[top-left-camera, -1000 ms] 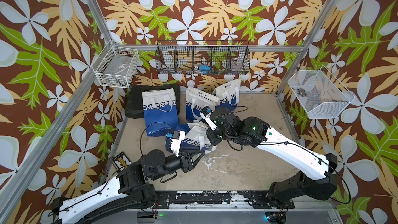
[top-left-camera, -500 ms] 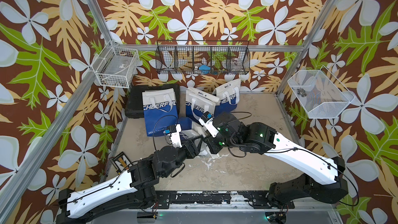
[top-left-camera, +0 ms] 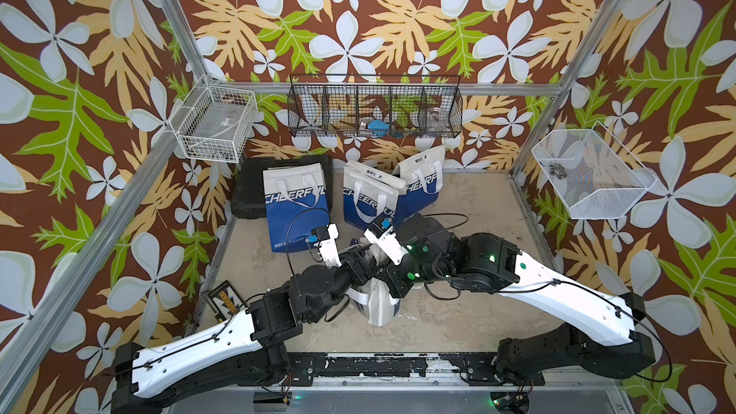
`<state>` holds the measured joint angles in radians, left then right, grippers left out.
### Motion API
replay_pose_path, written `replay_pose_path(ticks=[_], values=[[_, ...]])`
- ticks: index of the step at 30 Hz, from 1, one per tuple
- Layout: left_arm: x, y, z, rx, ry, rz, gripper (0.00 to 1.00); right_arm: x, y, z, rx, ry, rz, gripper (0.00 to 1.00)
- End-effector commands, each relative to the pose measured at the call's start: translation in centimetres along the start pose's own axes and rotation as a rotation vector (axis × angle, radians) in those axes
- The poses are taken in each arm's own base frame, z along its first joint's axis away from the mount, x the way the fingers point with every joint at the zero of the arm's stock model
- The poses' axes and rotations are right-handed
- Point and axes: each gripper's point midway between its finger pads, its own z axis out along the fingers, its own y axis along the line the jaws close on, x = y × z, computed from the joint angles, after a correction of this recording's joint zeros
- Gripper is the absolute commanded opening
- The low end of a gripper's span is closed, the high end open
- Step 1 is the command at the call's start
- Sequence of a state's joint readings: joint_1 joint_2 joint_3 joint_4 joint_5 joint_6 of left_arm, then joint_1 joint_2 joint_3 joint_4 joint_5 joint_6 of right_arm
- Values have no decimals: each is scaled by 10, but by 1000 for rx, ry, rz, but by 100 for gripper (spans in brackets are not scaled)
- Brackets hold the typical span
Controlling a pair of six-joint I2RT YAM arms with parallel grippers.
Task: Open the takeout bag
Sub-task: Open the takeout bag at the center of the board.
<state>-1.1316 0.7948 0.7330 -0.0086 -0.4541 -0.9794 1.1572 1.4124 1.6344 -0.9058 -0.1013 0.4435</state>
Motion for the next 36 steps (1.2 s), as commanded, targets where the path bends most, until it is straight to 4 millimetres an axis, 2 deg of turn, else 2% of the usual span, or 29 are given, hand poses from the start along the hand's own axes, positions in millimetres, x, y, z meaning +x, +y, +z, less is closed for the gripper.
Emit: replay_pose_path(ticks=[1, 11, 13, 20, 22, 25, 28, 32, 34, 35, 36], values=[[24, -5, -4, 59, 130, 14, 60, -28, 10, -1, -28, -105, -32, 0], [37, -11, -15, 86, 237, 58, 61, -44, 3, -4, 50, -102, -83, 0], [40, -7, -12, 46, 254, 69, 59, -45, -1, -2, 80, -95, -92, 0], [40, 14, -4, -94, 242, 92, 53, -46, 3, -5, 56, -108, -101, 0], [41, 16, -1, -108, 241, 89, 49, -43, 3, -4, 54, -108, -99, 0], [40, 18, 2, -118, 229, 87, 50, -40, 3, -4, 43, -105, -97, 0], [39, 13, 6, -97, 220, 83, 54, -37, 9, -3, 17, -98, -106, 0], [36, -3, 10, -25, 208, 89, 57, -30, 18, 3, -1, -69, -133, 0], [39, -5, 13, -20, 219, 93, 54, -31, 17, 2, 12, -71, -137, 0], [42, -5, 15, -21, 230, 95, 47, -32, 16, 1, 18, -75, -140, 0], [45, -3, 17, -32, 243, 99, 34, -34, 15, -1, 28, -82, -139, 0]])
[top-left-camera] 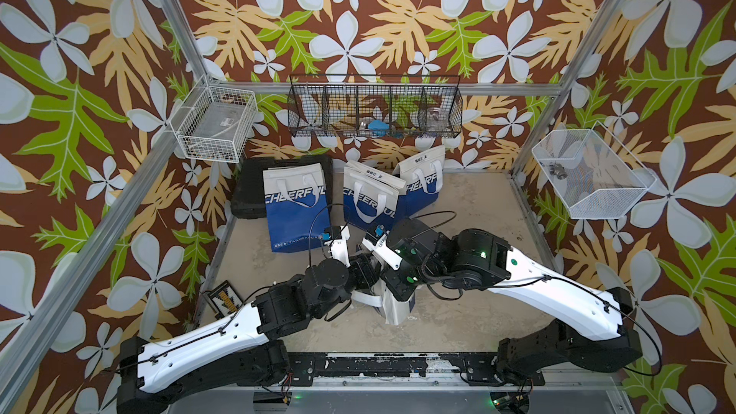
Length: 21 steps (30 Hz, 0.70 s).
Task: Open the takeout bag
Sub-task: Open the takeout bag at the center of the board.
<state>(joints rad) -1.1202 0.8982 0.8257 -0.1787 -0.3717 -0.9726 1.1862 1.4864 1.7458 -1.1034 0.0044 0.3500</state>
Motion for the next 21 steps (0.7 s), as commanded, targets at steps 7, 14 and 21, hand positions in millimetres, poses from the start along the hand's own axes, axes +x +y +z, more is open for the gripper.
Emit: replay_pose_path(ticks=[7, 14, 21], values=[[14, 12, 3, -54, 73, 54, 0, -47, -27, -14, 95, -205, 29, 0], [-5, 45, -6, -206, 23, 125, 0, -25, -122, -45, 361, -203, 129, 0], [-15, 3, -16, 5, 3, 65, 0, -31, -83, -35, 129, -230, 51, 0]])
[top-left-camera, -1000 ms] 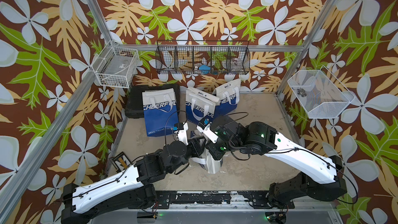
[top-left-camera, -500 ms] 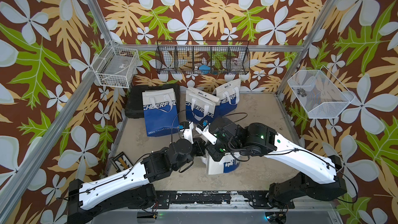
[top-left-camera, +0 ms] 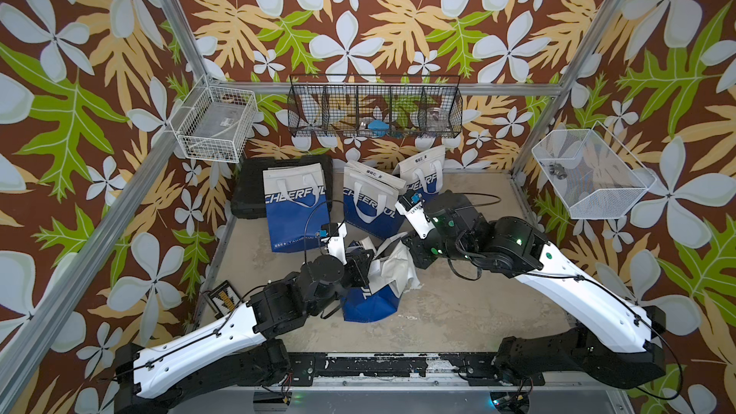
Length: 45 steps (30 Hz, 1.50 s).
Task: Open the takeout bag
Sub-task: Open the takeout bag at the center of the board.
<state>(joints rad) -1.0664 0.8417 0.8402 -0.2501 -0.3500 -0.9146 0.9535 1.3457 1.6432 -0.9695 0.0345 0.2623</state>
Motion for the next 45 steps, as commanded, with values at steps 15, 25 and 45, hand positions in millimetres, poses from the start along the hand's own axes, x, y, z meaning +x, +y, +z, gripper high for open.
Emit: replay_pose_path(ticks=[15, 25, 45], values=[[-7, 61, -20, -282, -42, 133, 0, -12, -103, -5, 442, 48, -6, 0], [-10, 40, -16, -177, -54, 56, 0, -19, 56, -12, -17, -147, -33, 88], [-18, 28, -33, -93, -69, -65, 0, 14, 52, 54, 363, -185, 177, 38]])
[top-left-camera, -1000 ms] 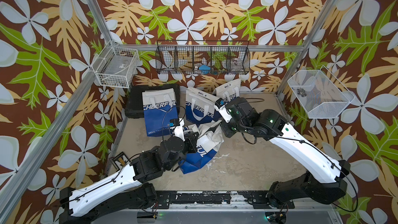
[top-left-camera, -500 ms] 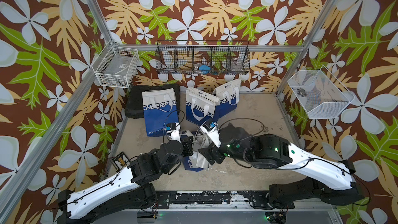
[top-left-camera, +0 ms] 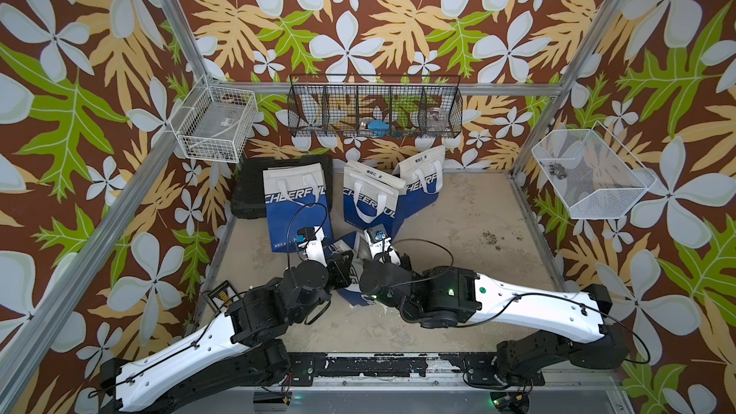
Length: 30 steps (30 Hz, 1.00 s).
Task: Open the takeout bag
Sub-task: Open the takeout bag at the center of the board.
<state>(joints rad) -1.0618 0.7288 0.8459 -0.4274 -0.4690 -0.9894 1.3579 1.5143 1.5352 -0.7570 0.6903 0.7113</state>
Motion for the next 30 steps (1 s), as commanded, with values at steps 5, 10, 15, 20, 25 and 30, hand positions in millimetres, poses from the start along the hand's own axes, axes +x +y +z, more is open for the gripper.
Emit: replay_pose_path(ticks=[5, 10, 15, 20, 25, 30], values=[[-5, 1, -5, 8, -22, -40, 0, 32, -19, 10, 78, 73, -14, 43], [-7, 8, -2, -32, -45, -27, 0, 40, -34, 7, 142, 105, -67, 0], [-10, 28, 0, -129, -87, 25, 0, 25, -49, -17, 162, 134, -151, 0], [-2, 41, 7, -188, -74, 70, 0, -2, -87, -44, 133, 123, -150, 0], [1, 45, 9, -204, -71, 84, 0, -20, -102, -51, -90, 123, -110, 0], [3, 26, 9, -108, -39, 49, 0, -29, -82, -46, -235, 104, -101, 63]])
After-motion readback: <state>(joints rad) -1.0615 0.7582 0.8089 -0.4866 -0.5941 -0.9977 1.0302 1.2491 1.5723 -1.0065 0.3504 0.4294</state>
